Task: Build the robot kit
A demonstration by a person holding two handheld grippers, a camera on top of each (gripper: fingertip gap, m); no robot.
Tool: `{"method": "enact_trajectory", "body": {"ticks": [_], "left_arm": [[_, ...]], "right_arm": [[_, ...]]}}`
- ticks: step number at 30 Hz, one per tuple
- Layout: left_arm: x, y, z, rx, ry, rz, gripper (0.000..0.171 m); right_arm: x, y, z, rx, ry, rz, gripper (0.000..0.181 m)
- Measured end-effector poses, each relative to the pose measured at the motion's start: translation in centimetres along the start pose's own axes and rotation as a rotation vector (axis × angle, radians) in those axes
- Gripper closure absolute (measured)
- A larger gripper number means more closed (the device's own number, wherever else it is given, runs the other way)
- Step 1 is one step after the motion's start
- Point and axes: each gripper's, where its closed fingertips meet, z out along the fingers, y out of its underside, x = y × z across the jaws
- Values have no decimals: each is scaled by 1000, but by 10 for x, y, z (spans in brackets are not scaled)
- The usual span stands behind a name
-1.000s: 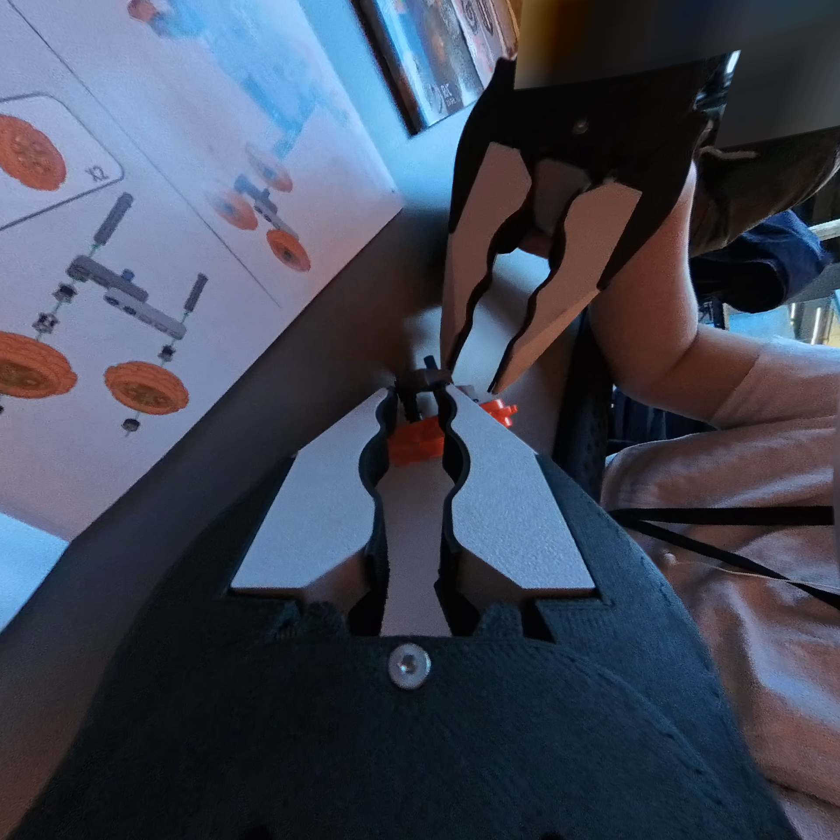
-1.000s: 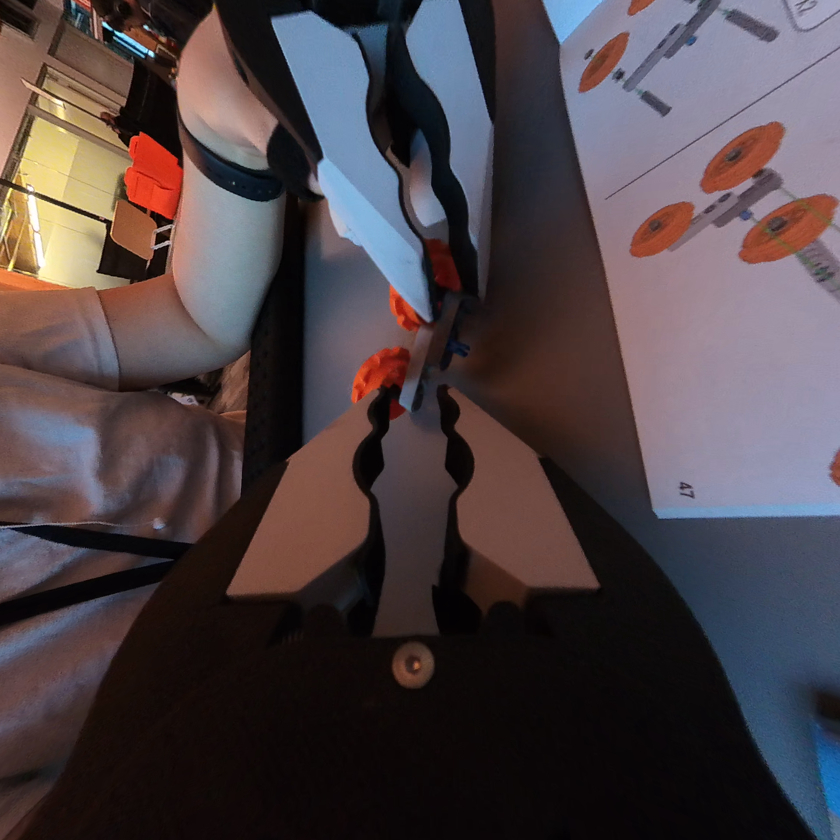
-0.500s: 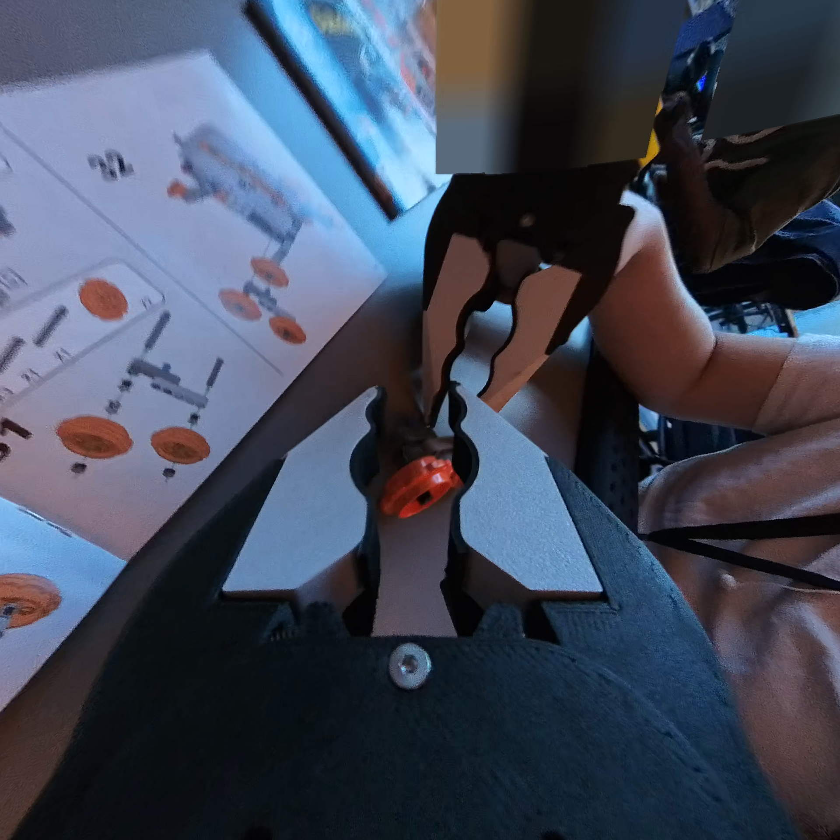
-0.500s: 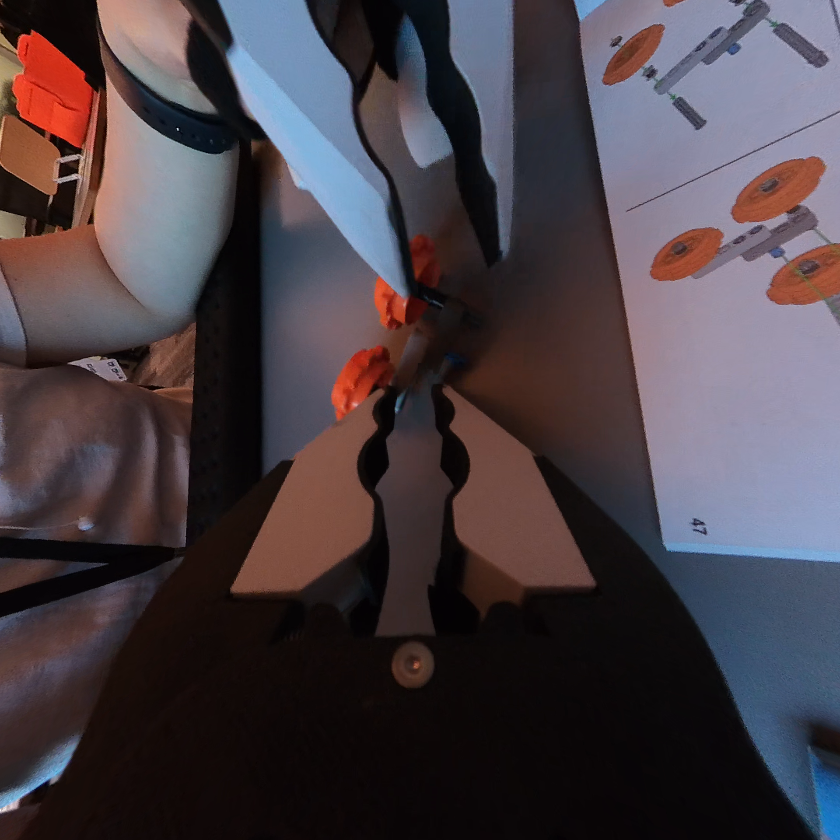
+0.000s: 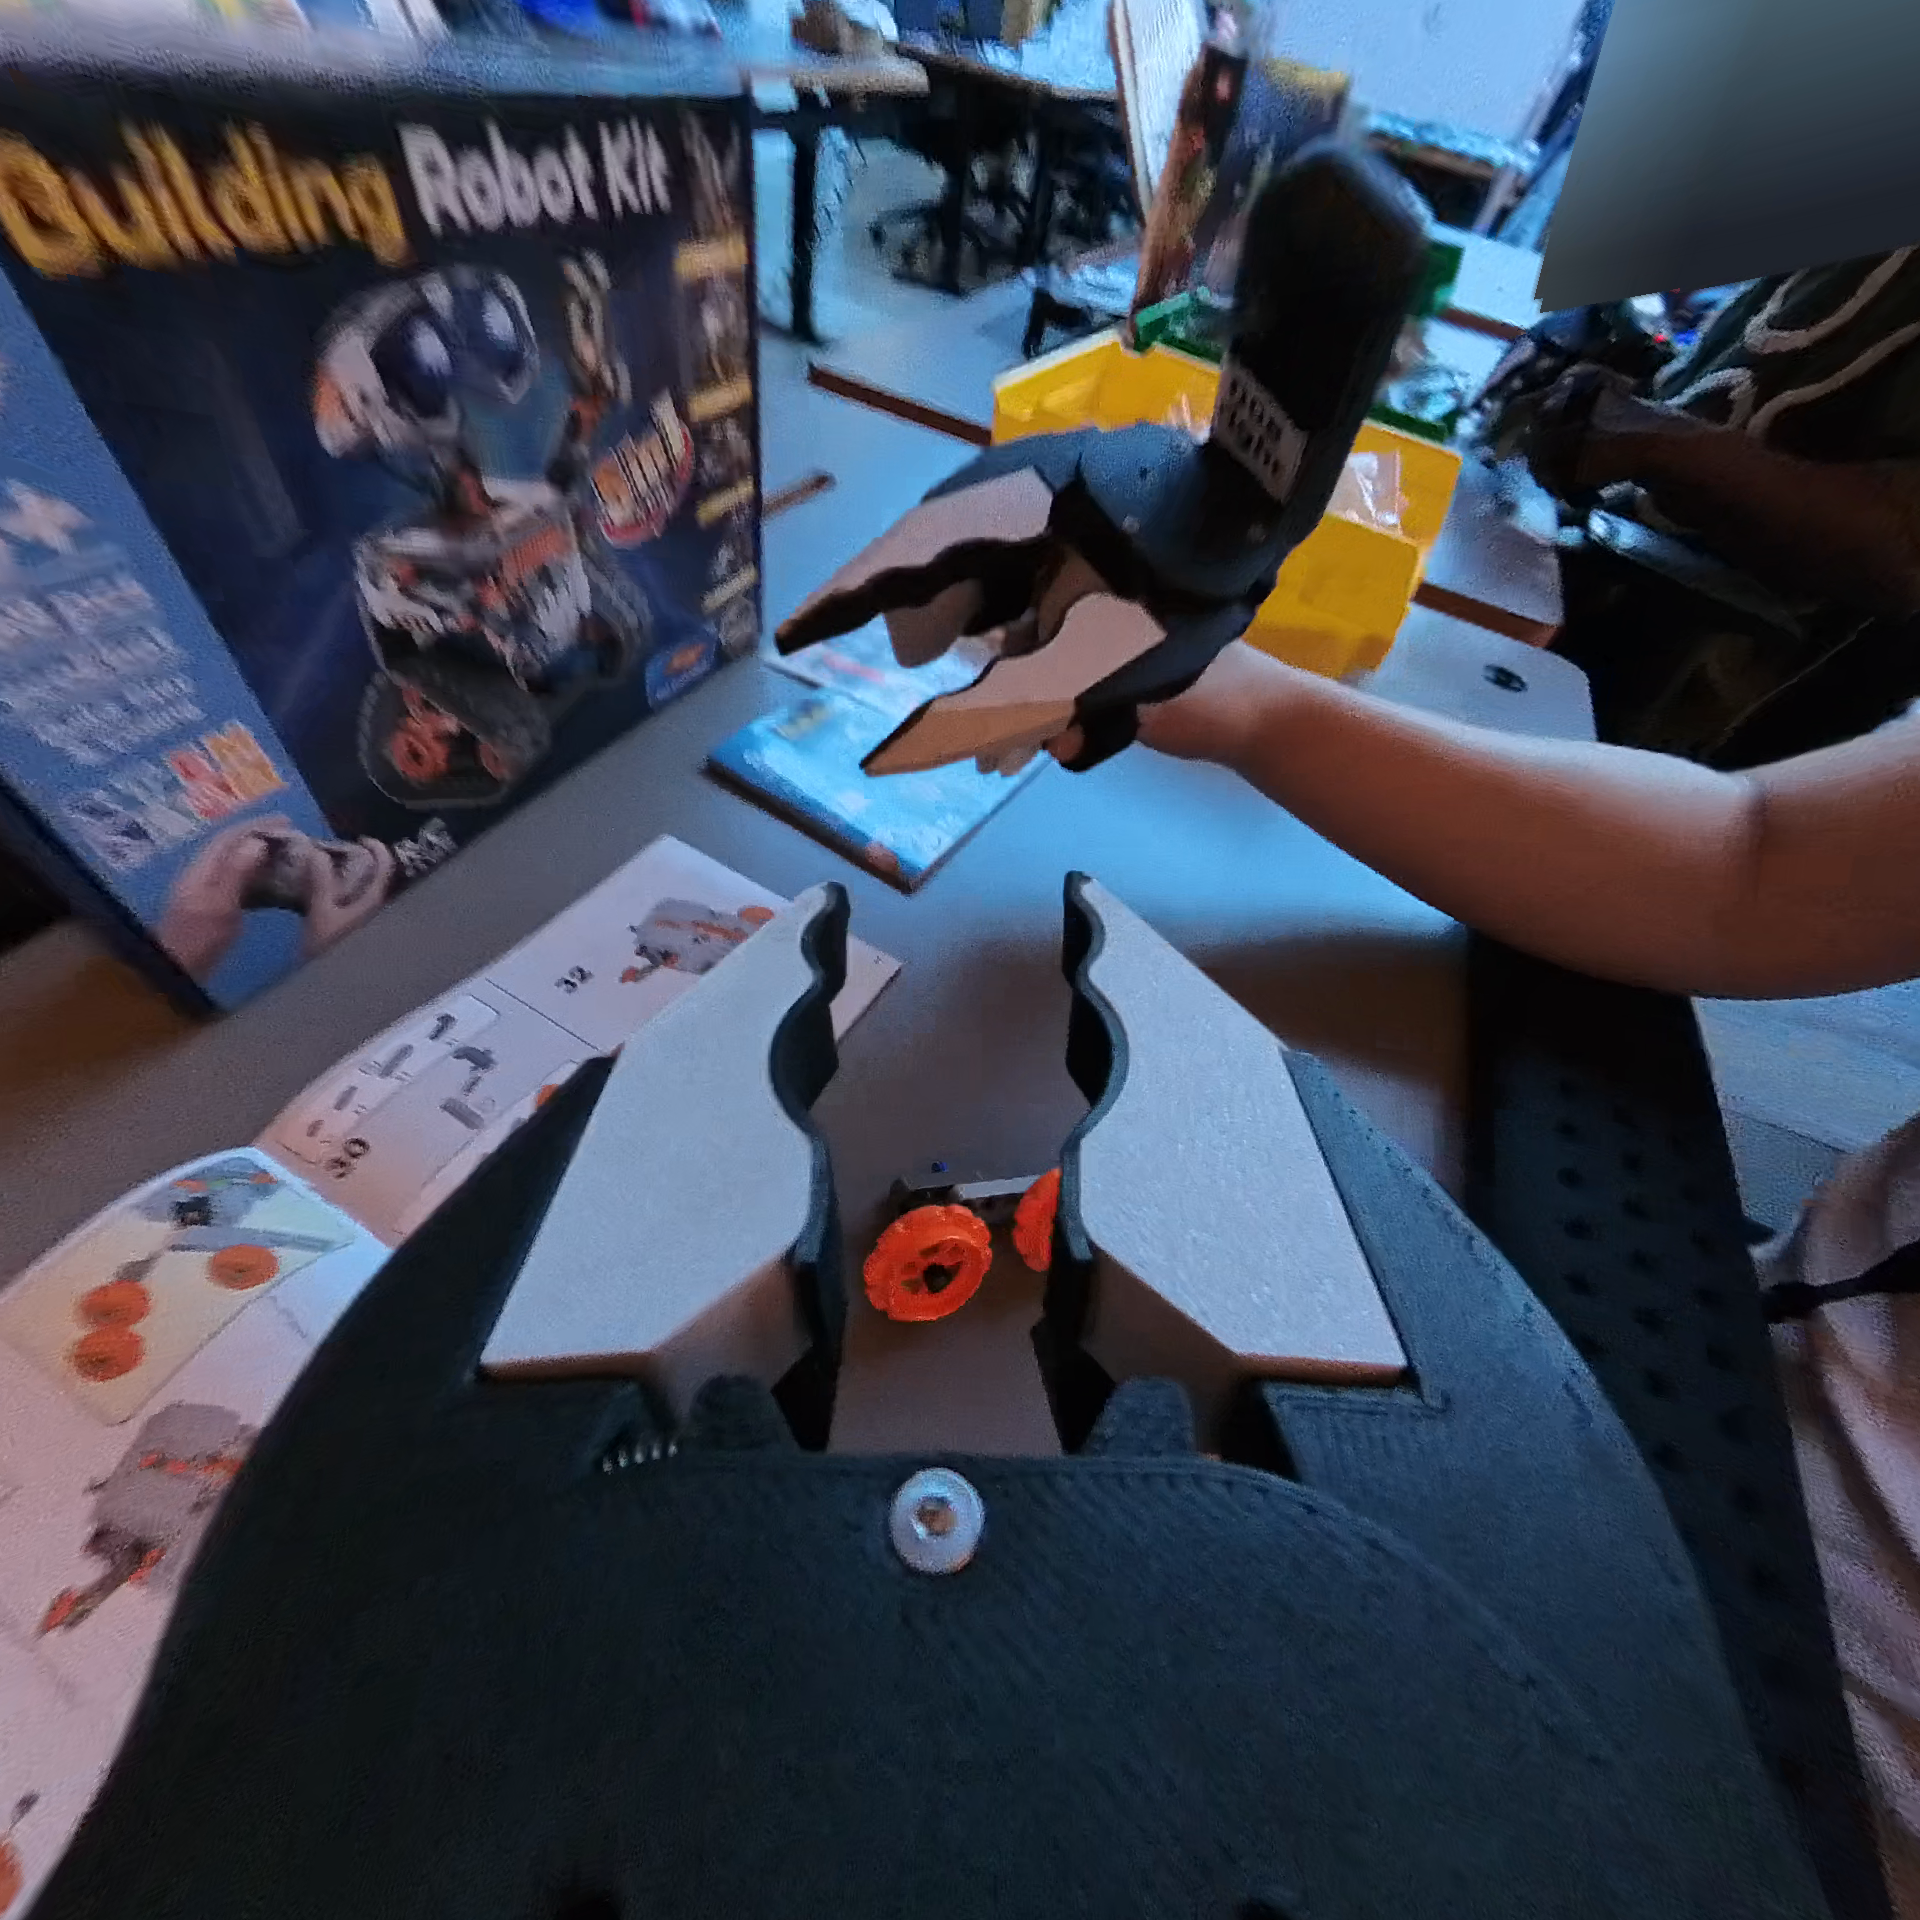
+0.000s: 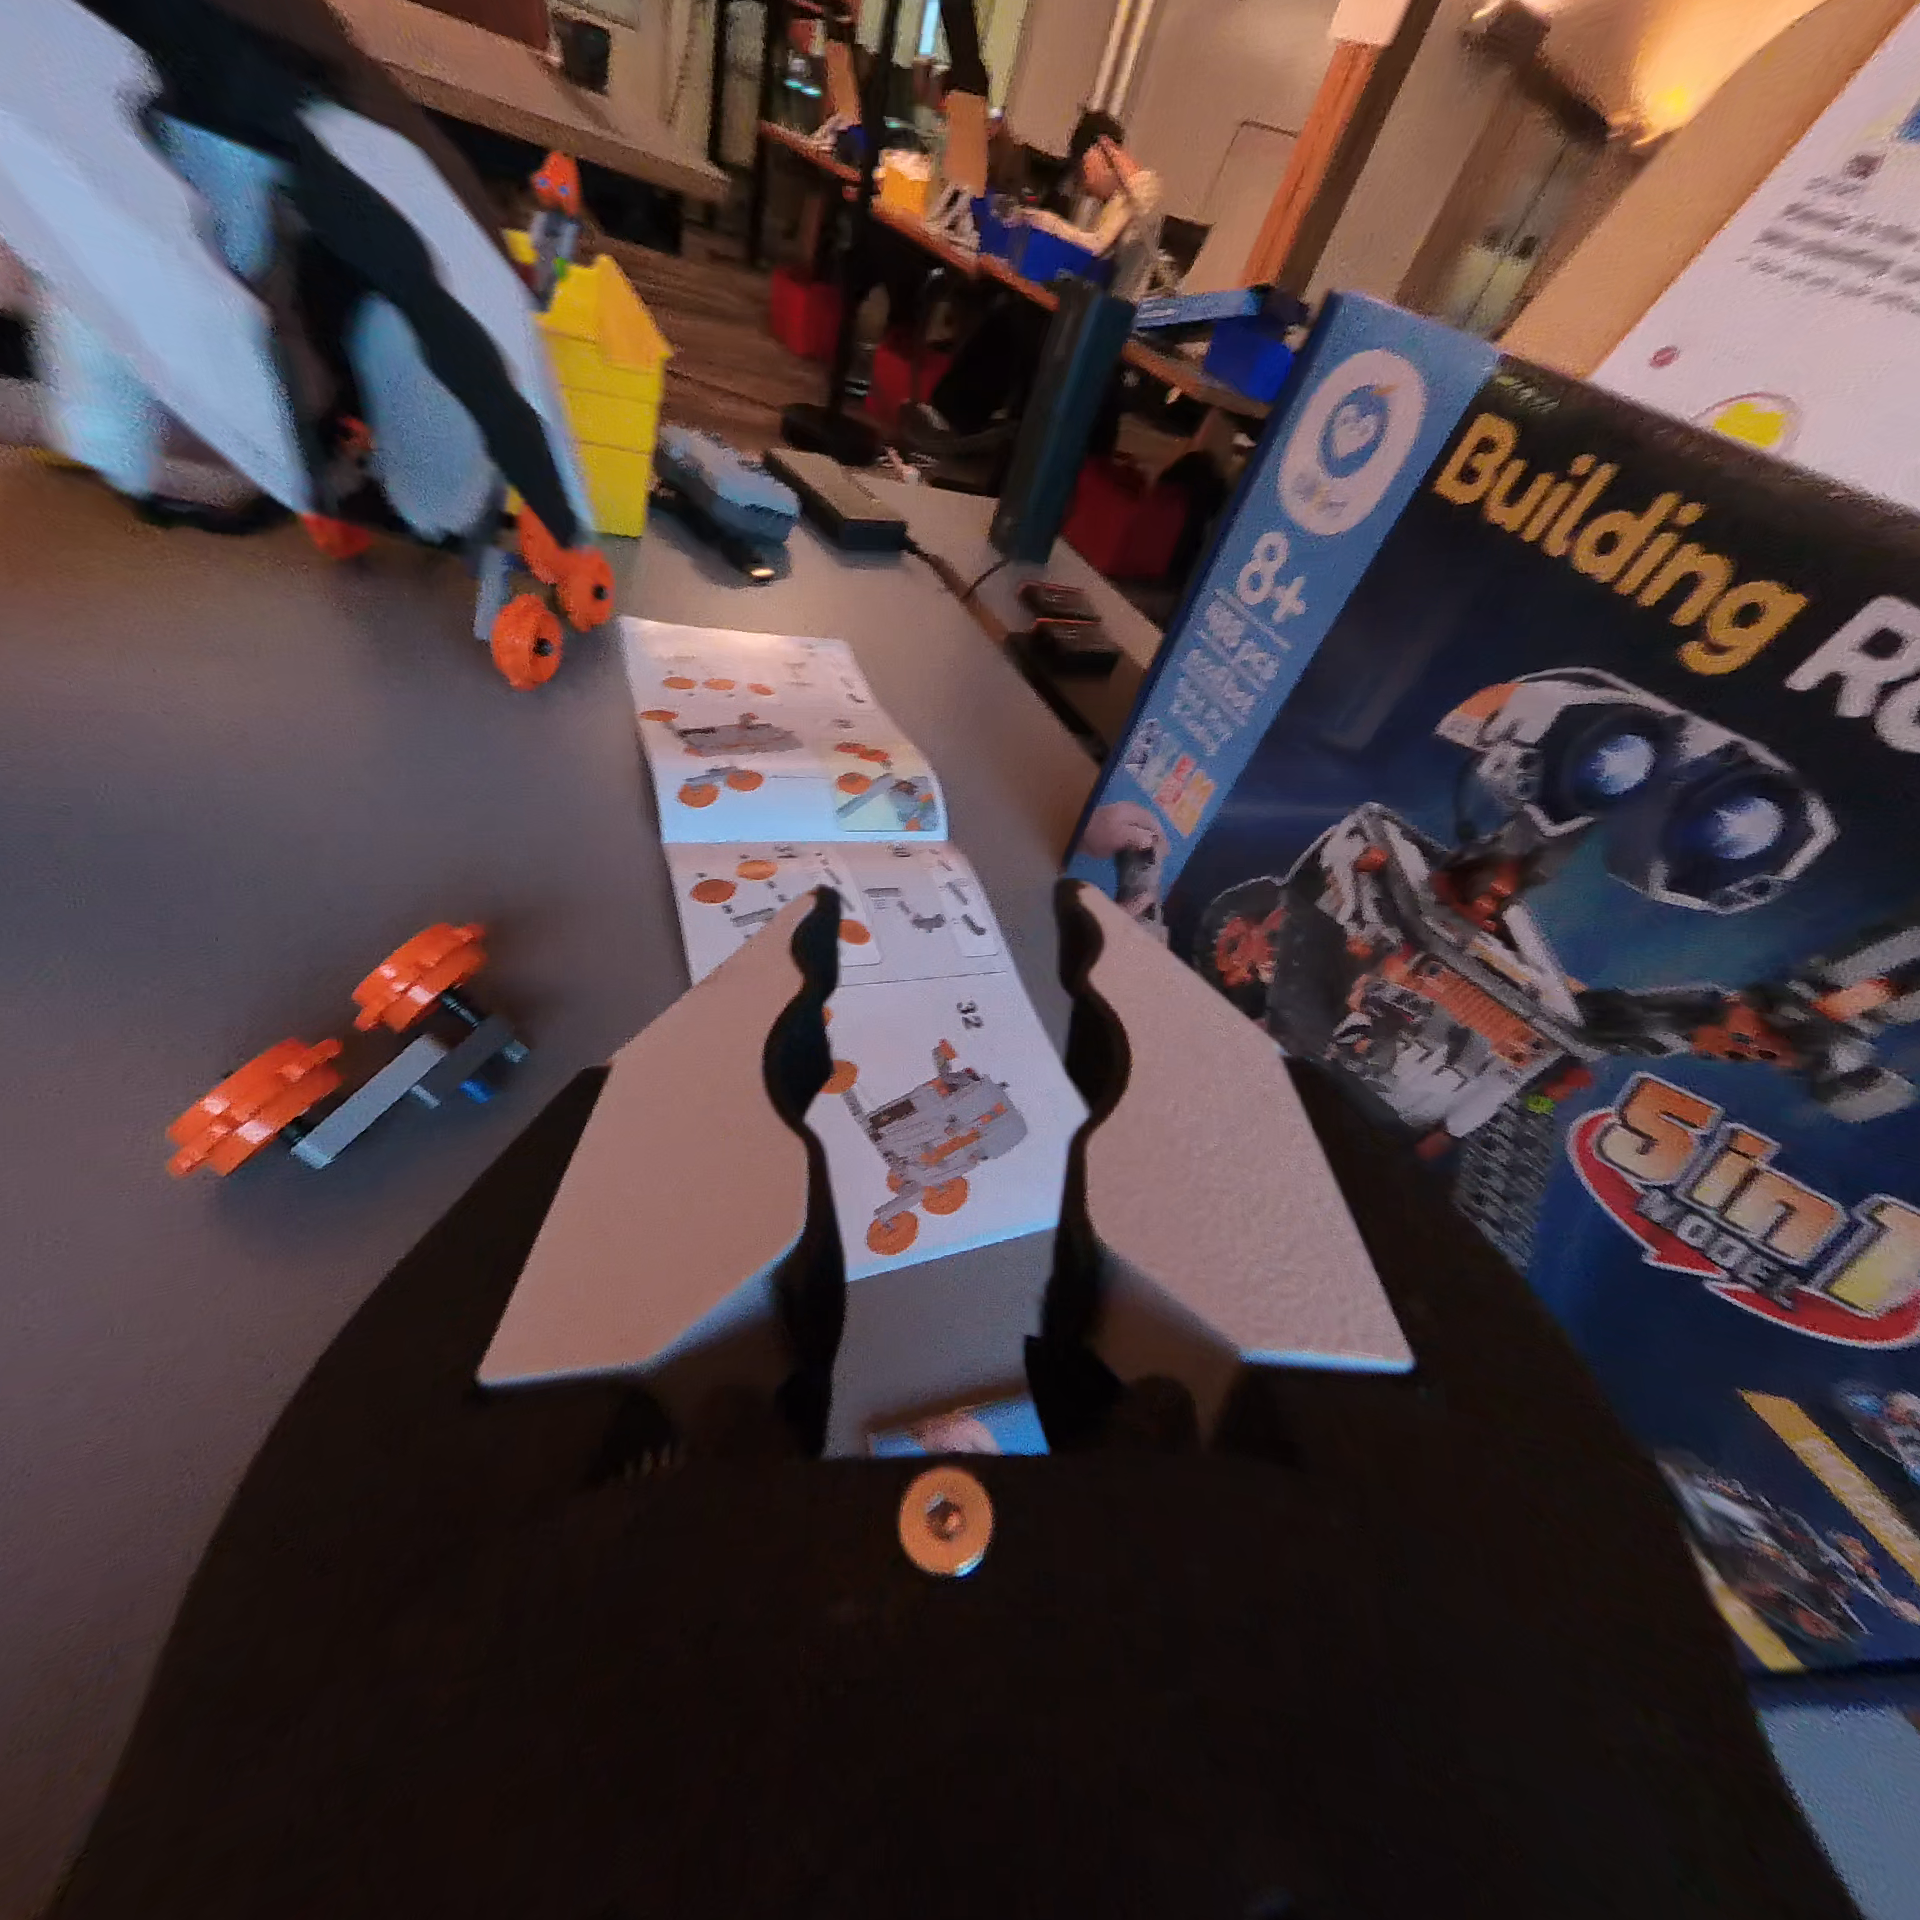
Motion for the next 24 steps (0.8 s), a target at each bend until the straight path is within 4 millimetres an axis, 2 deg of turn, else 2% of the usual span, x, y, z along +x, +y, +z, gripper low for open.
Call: {"method": "enact_trajectory", "body": {"ticks": [2, 5, 9, 14, 16, 20, 22, 24], "left_arm": [[8, -4, -18, 79, -96, 54, 123], [2, 15, -42, 164, -317, 55, 113], [-2, 52, -82, 225, -588, 0, 124], [5, 86, -123, 277, -684, -122, 127], [8, 85, -145, 327, -745, -102, 128], [4, 93, -194, 331, -978, -5, 130], [12, 86, -207, 439, -1015, 22, 136], [19, 79, -218, 531, -1054, 48, 143]], "right_arm": [[7, 6, 3, -21, 58, 0, 123], [12, 24, 10, -71, 109, -37, 124], [1, 30, 20, -82, 58, -16, 128], [-12, 30, 25, -93, 16, -15, 130], [-18, 19, 27, -47, -21, 62, 130], [-35, -12, 35, 11, -67, 200, 125], [-58, -36, 43, 38, -110, 228, 114], [-95, -63, 54, 66, -192, 203, 103]]}}
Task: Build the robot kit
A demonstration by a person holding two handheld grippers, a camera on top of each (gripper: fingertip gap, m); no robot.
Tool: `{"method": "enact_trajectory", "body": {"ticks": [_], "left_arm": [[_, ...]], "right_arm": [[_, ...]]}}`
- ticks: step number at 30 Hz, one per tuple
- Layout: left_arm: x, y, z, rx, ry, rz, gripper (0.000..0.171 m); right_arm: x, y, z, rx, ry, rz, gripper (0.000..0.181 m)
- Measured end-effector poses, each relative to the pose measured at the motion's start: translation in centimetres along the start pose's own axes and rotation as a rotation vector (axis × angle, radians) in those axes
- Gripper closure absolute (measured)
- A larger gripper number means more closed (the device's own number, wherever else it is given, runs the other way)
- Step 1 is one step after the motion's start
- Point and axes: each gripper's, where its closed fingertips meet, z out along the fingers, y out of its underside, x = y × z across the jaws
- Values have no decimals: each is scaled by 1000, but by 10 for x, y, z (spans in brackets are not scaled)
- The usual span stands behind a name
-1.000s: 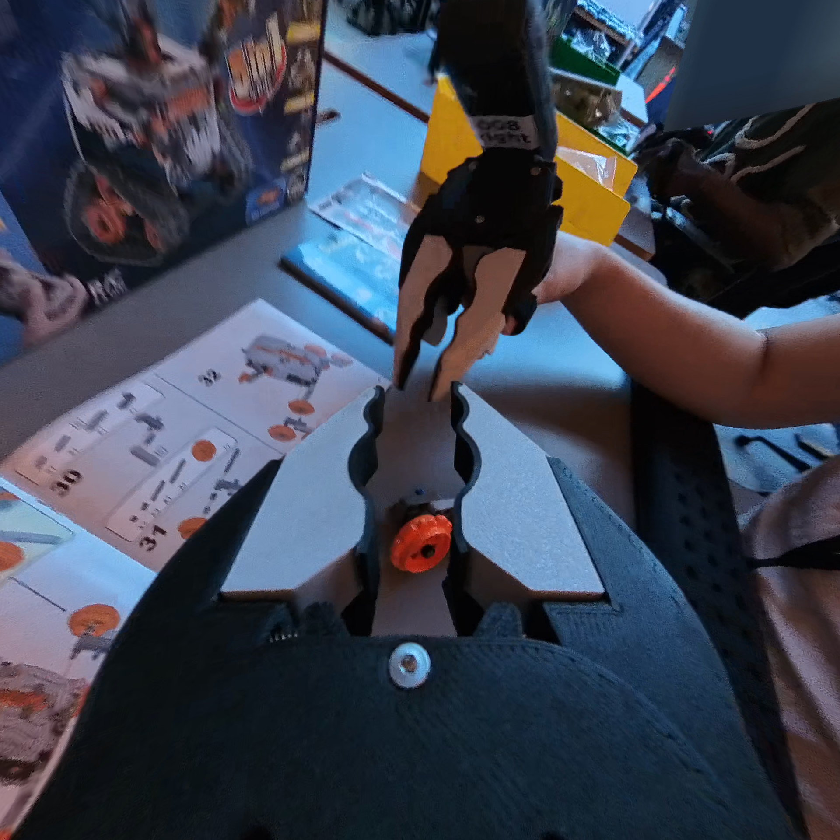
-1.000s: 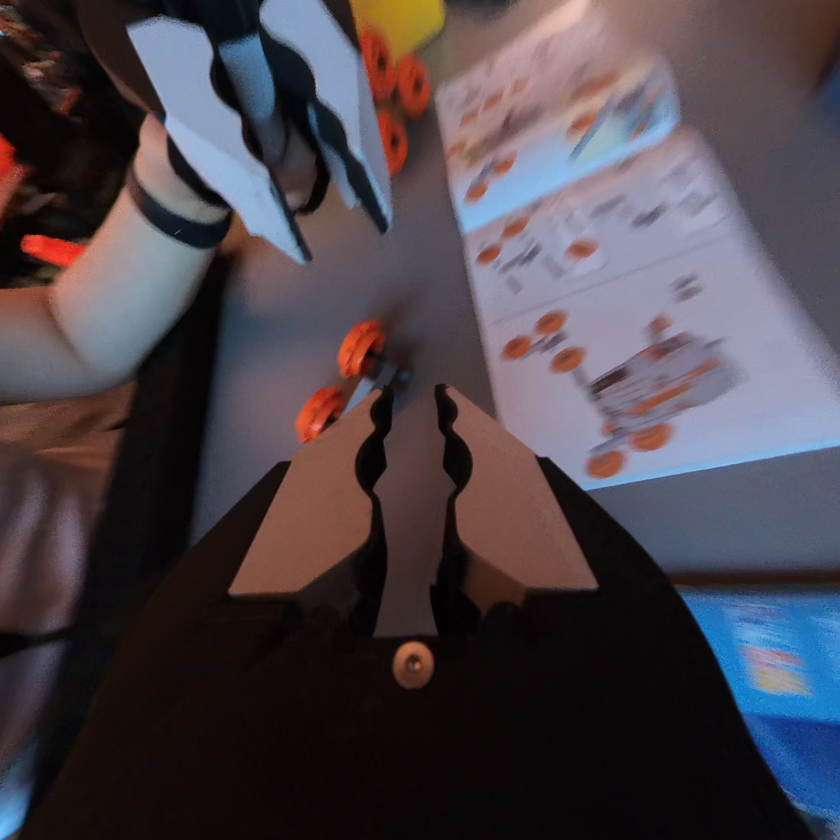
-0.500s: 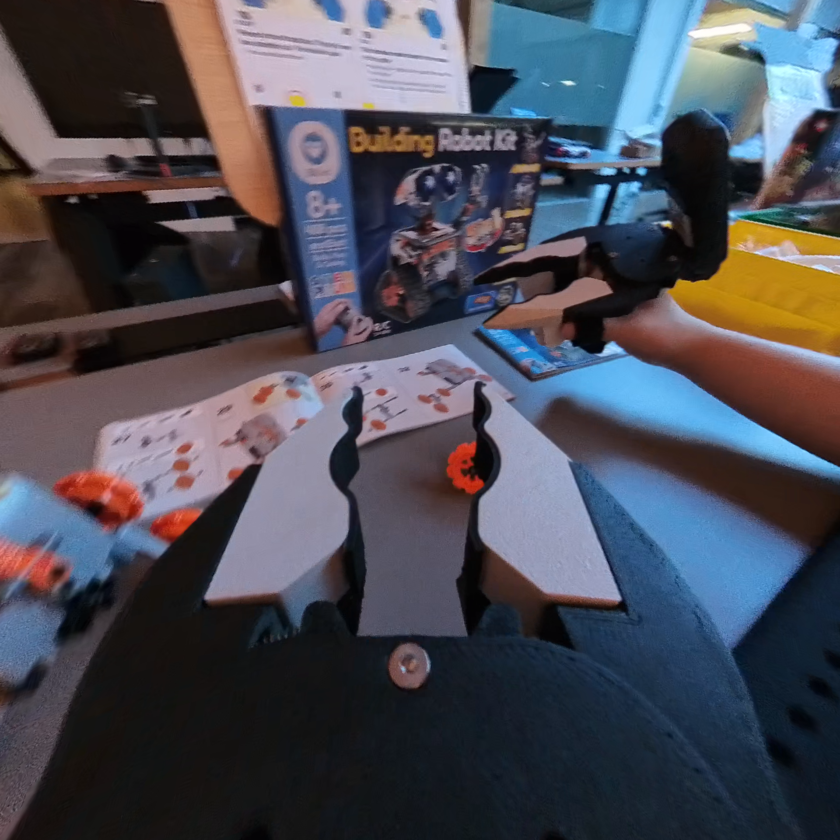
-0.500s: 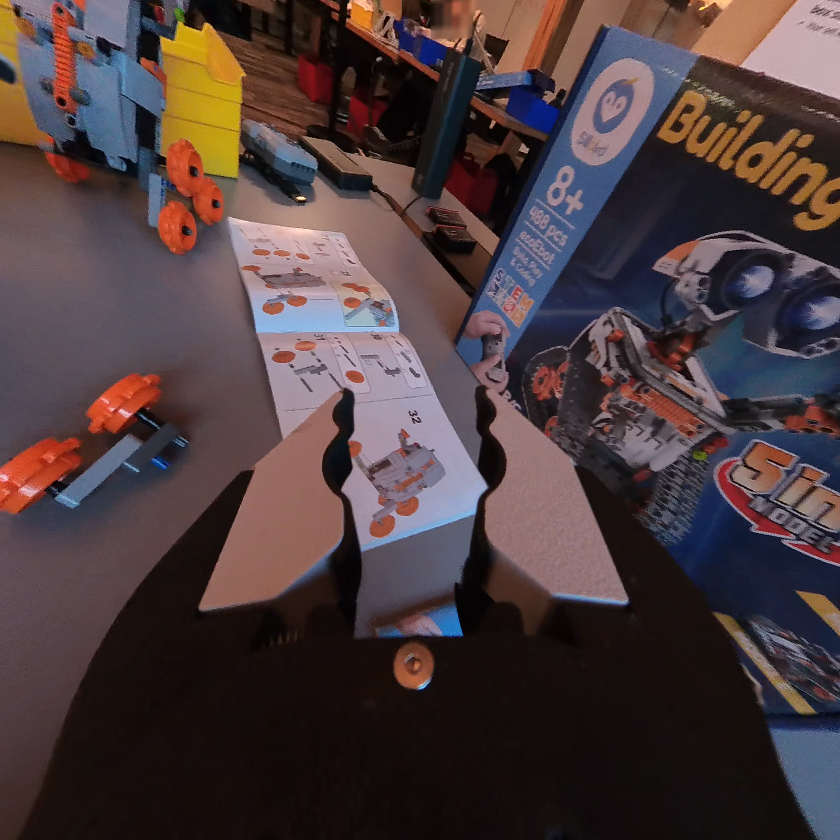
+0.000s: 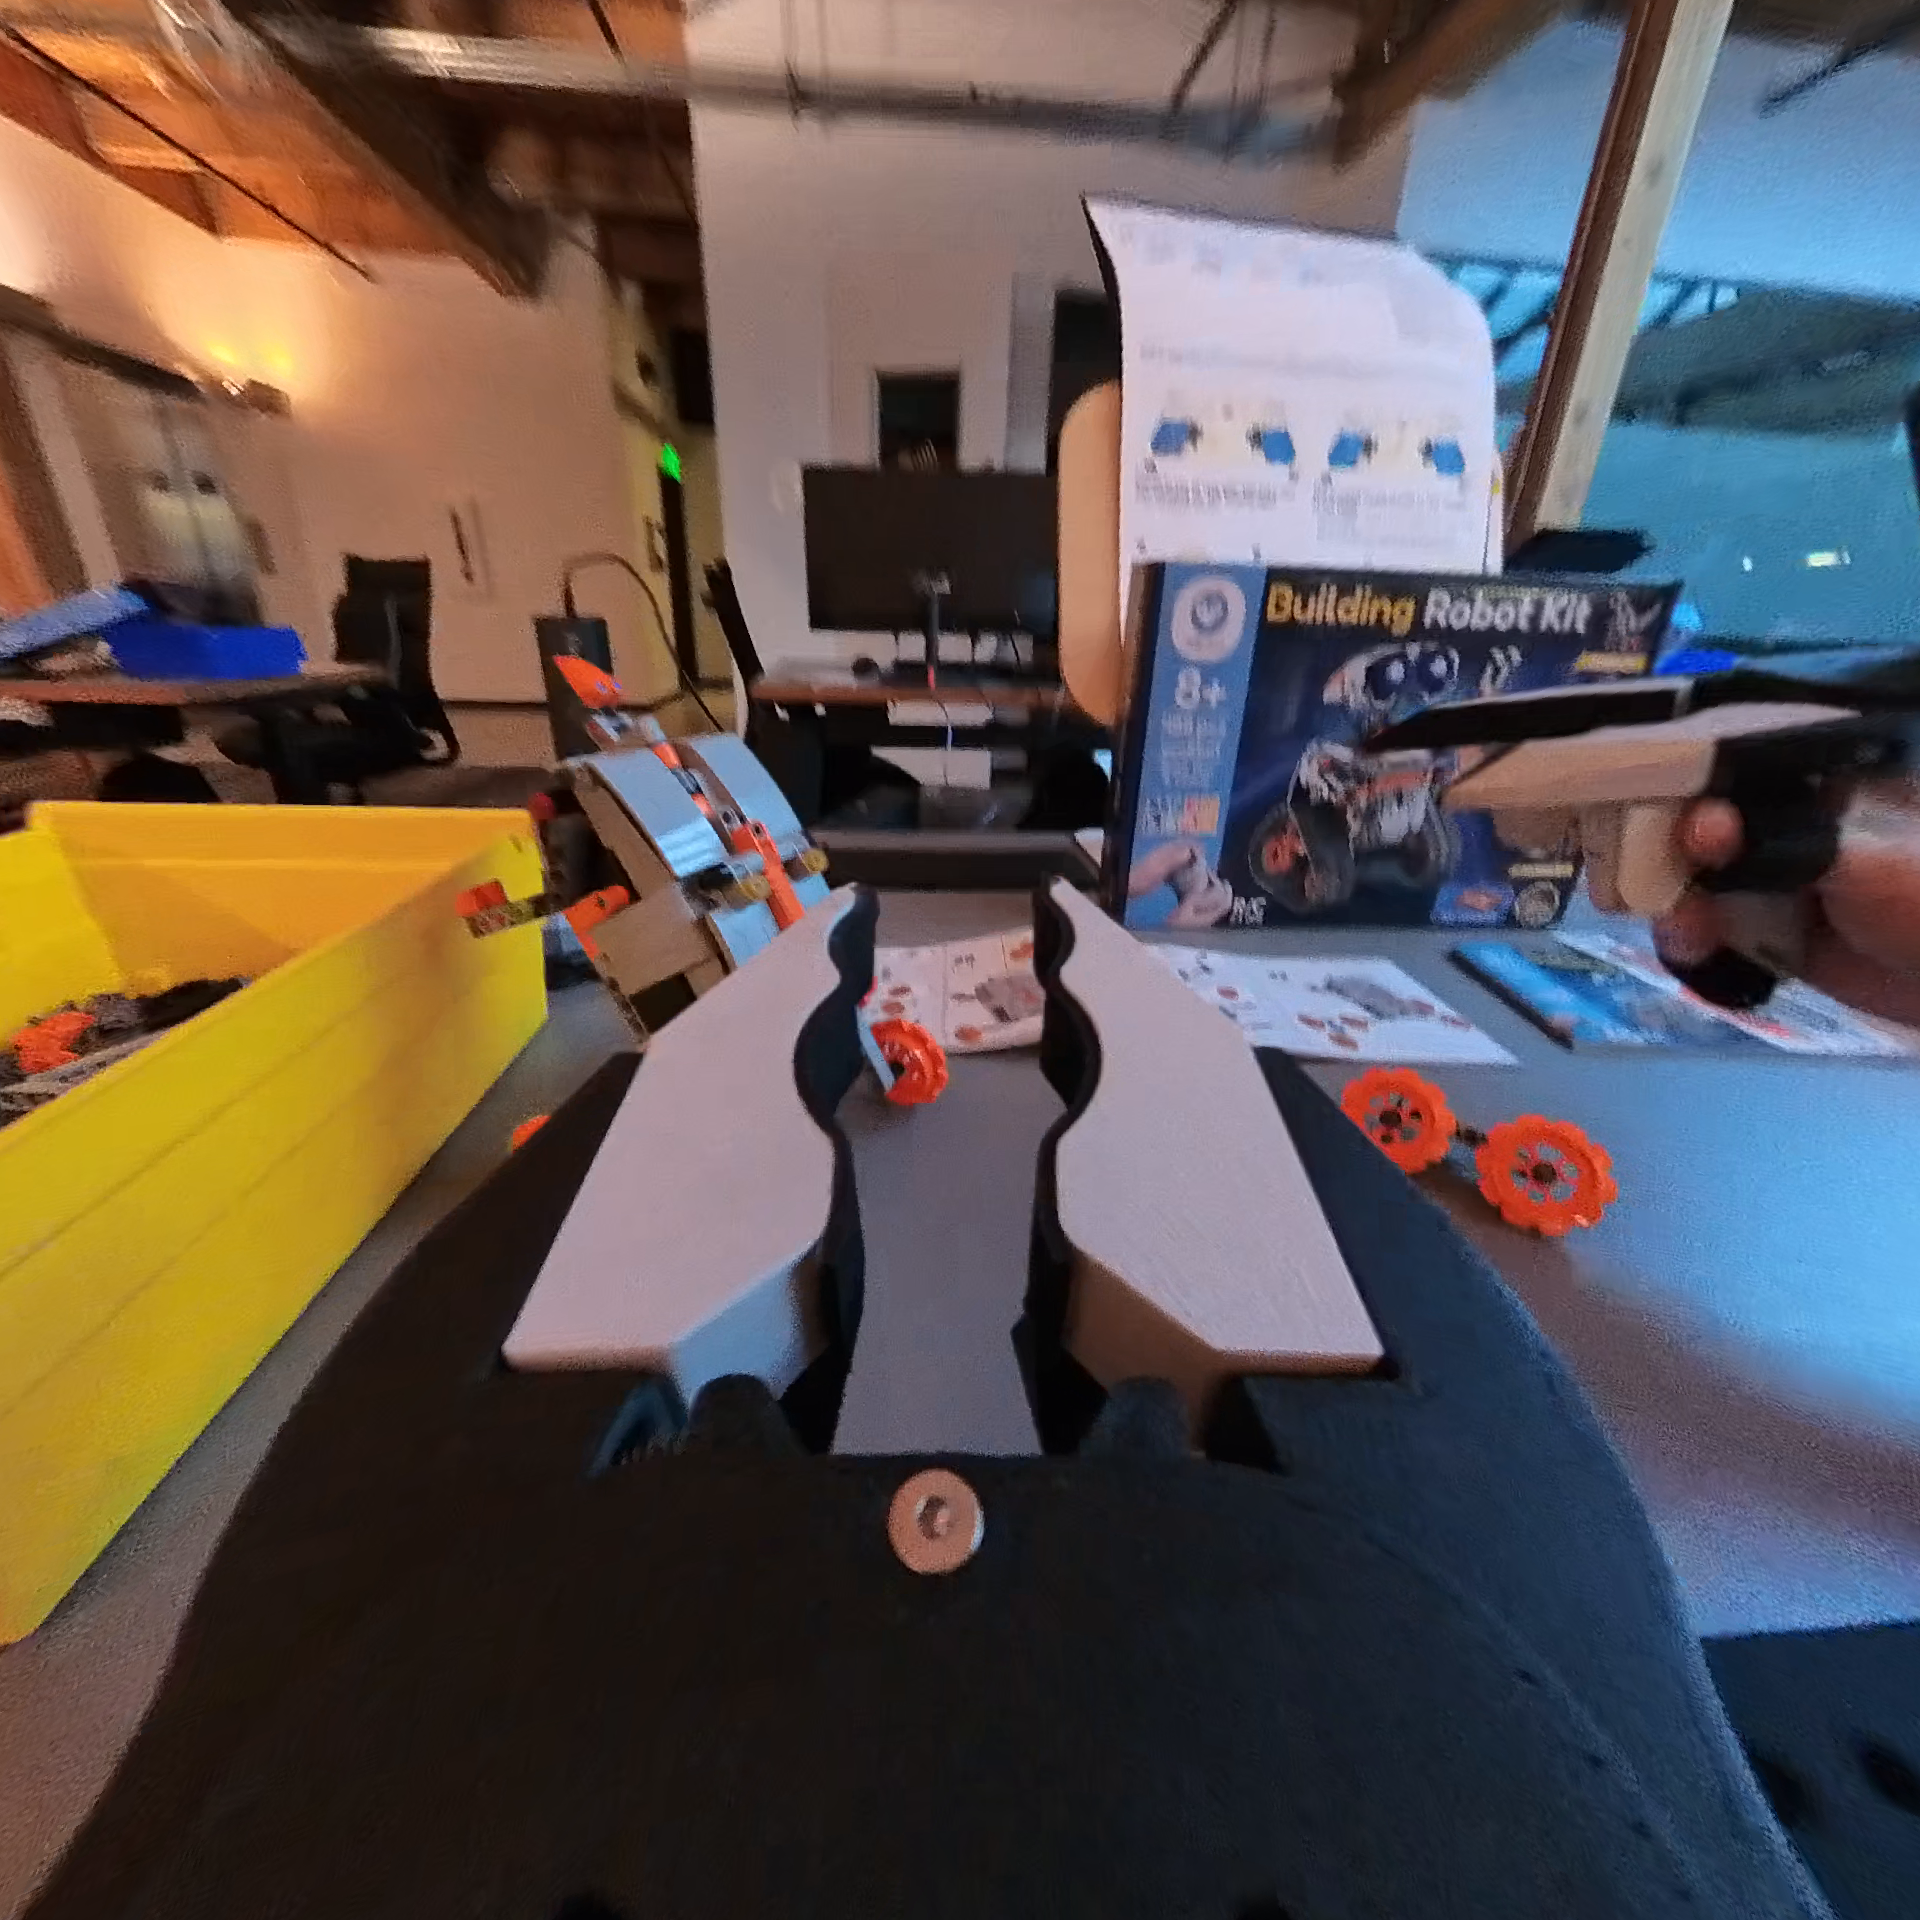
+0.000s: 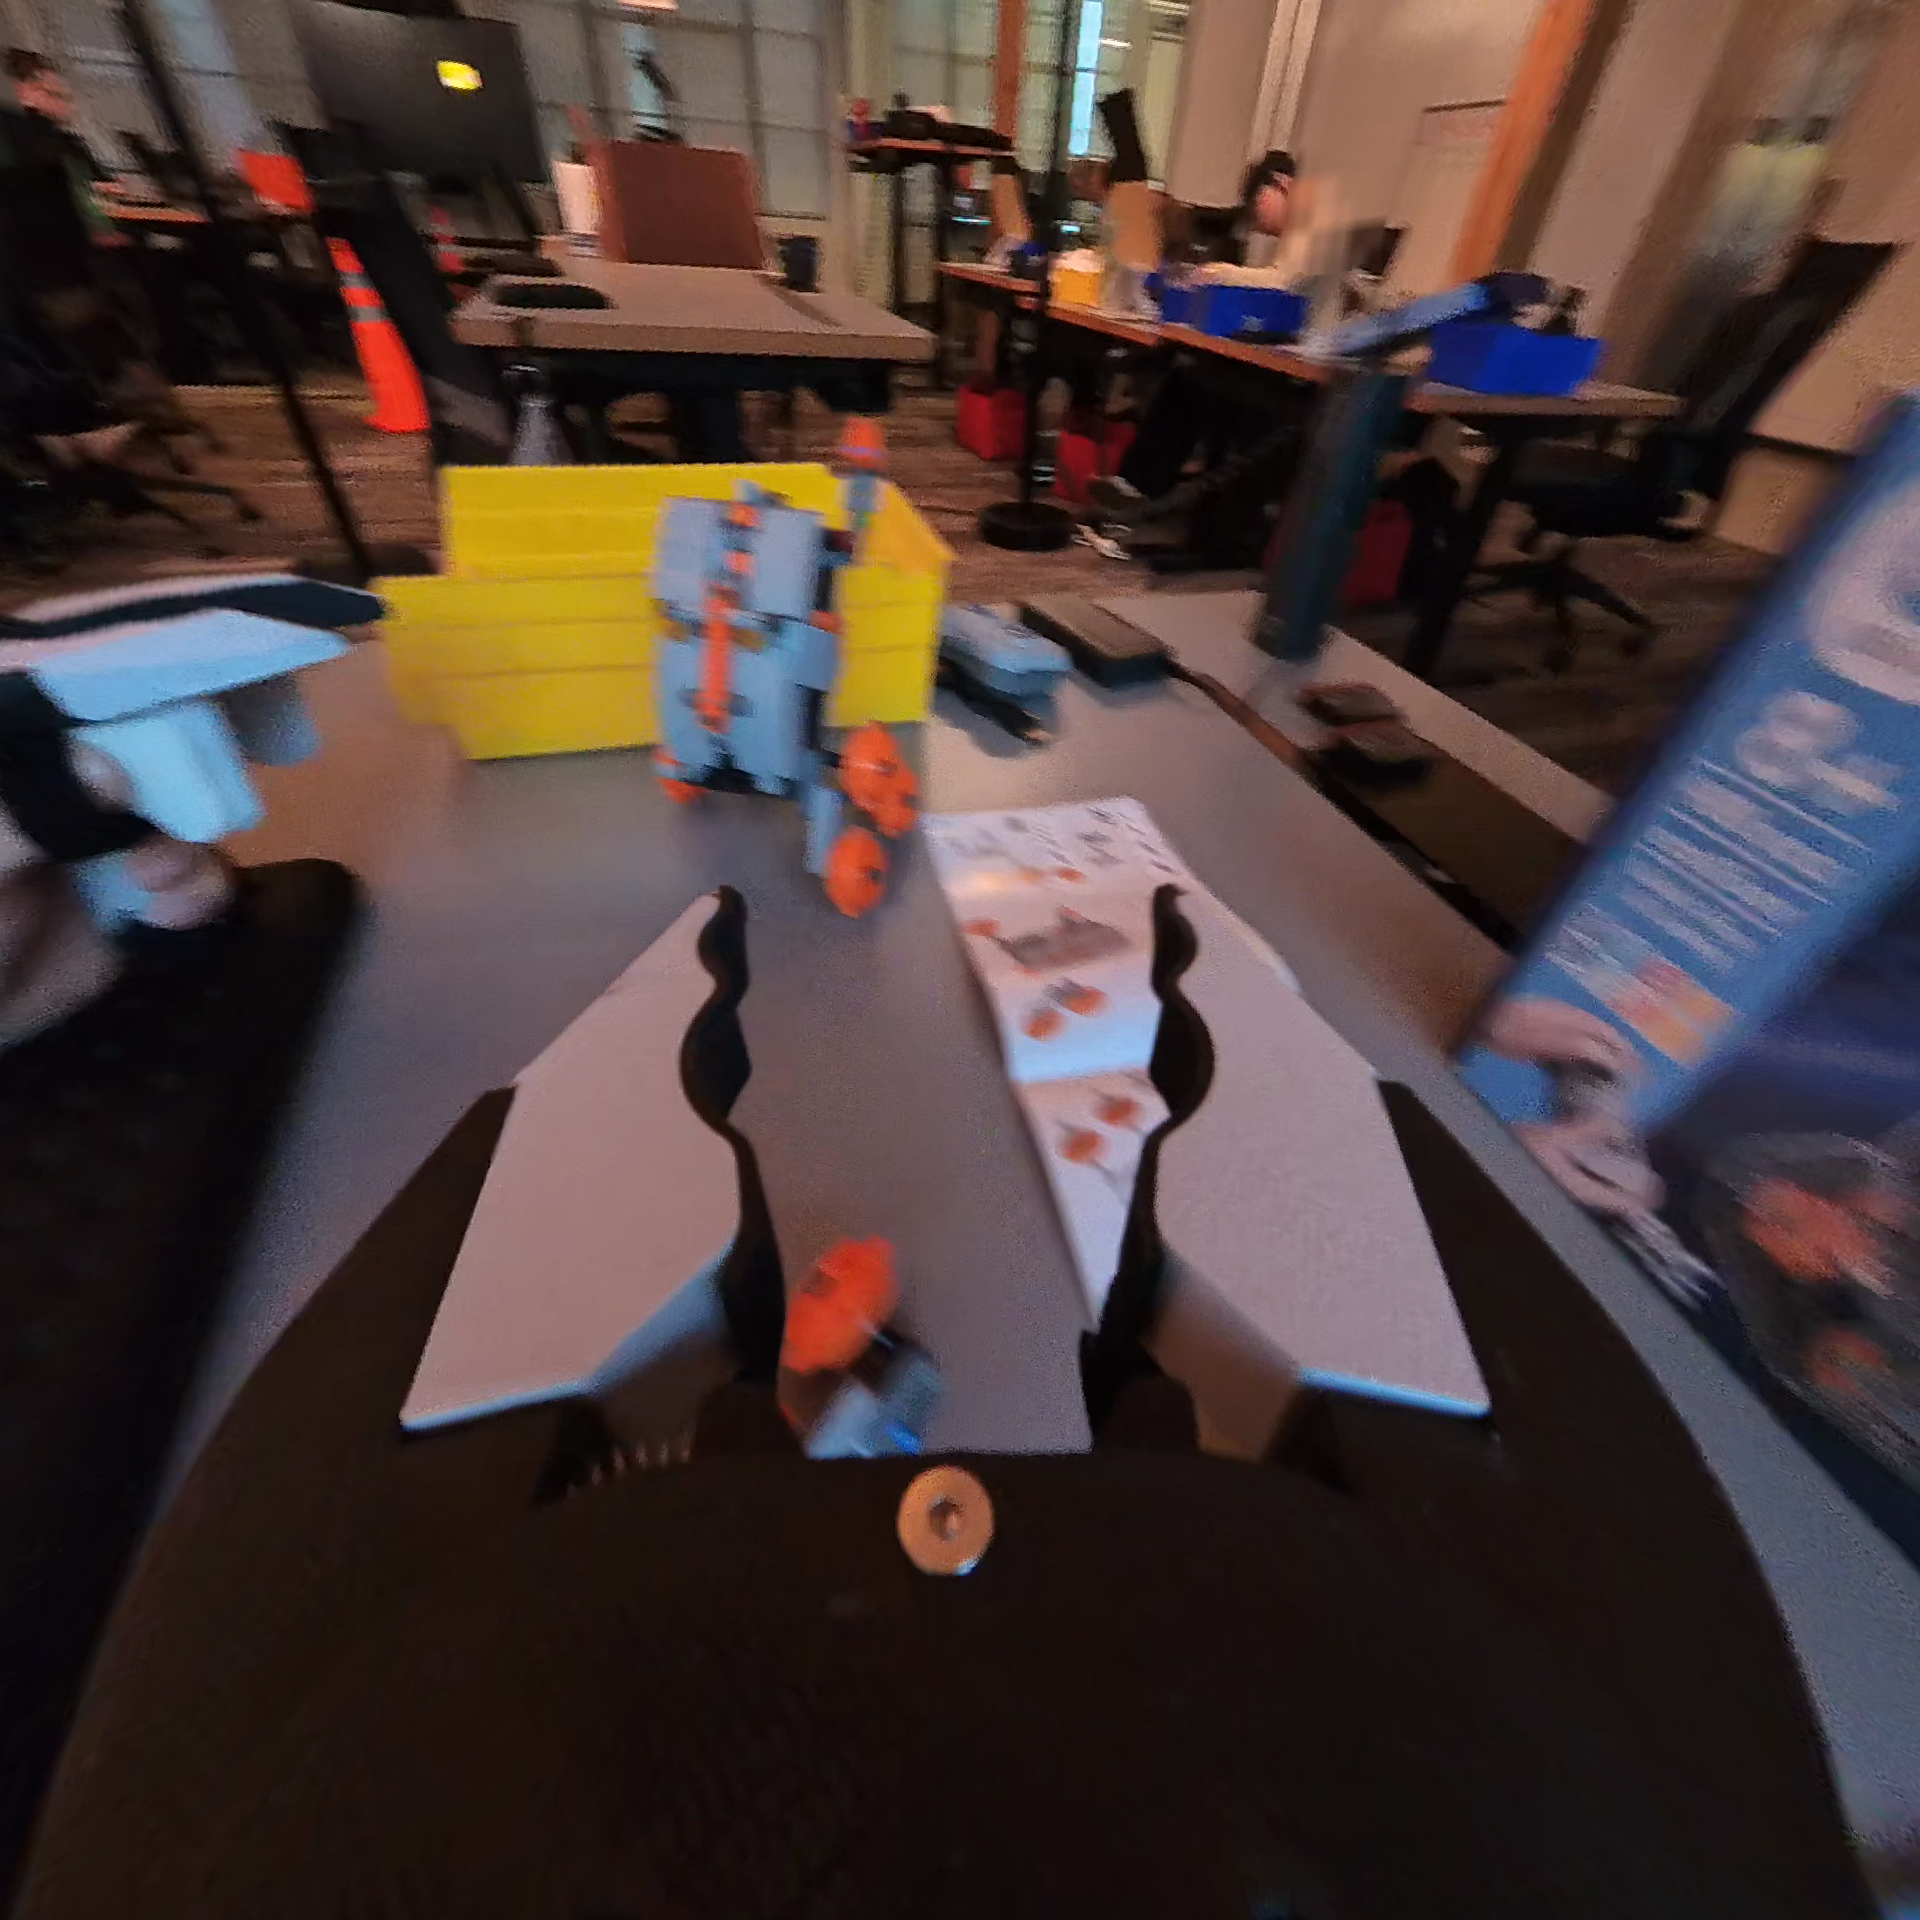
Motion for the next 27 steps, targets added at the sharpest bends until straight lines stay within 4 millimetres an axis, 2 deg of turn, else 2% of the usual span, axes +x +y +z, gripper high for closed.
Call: {"method": "enact_trajectory", "body": {"ticks": [2, 4, 7, 10, 11, 14, 17, 19, 22, 24, 27], "left_arm": [[-3, 0, 0, 5, -13, -20, 137], [-8, 3, 2, -9, -12, -63, 130], [-19, 11, 9, -61, -6, -142, 120], [-40, 22, 18, -149, -11, -167, 106], [-47, 27, 21, -191, -3, -190, 103], [-60, 45, 39, -305, 52, -284, 90], [-74, 60, 57, -404, 81, -285, 83], [-77, 69, 66, -444, 109, -282, 82], [-71, 80, 78, -478, 182, -334, 79], [-67, 89, 82, -524, 216, -354, 77], [-67, 101, 85, -574, 233, -296, 81]], "right_arm": [[-44, -9, 22, 11, -95, -15, 93], [-73, -7, 51, -4, -139, 25, 85], [-87, 3, 99, -81, -194, 121, 83], [-104, -23, 128, -7, -476, 213, 88], [-103, -22, 138, -55, -557, 233, 87], [-85, -16, 172, -232, -672, 323, 83], [-69, -22, 201, -253, -727, 378, 78], [-64, -19, 215, -284, -762, 422, 78], [-68, -7, 229, -352, -834, 468, 76], [-75, -5, 232, -385, -911, 514, 76], [-83, 2, 236, -432, -976, 525, 76]]}}
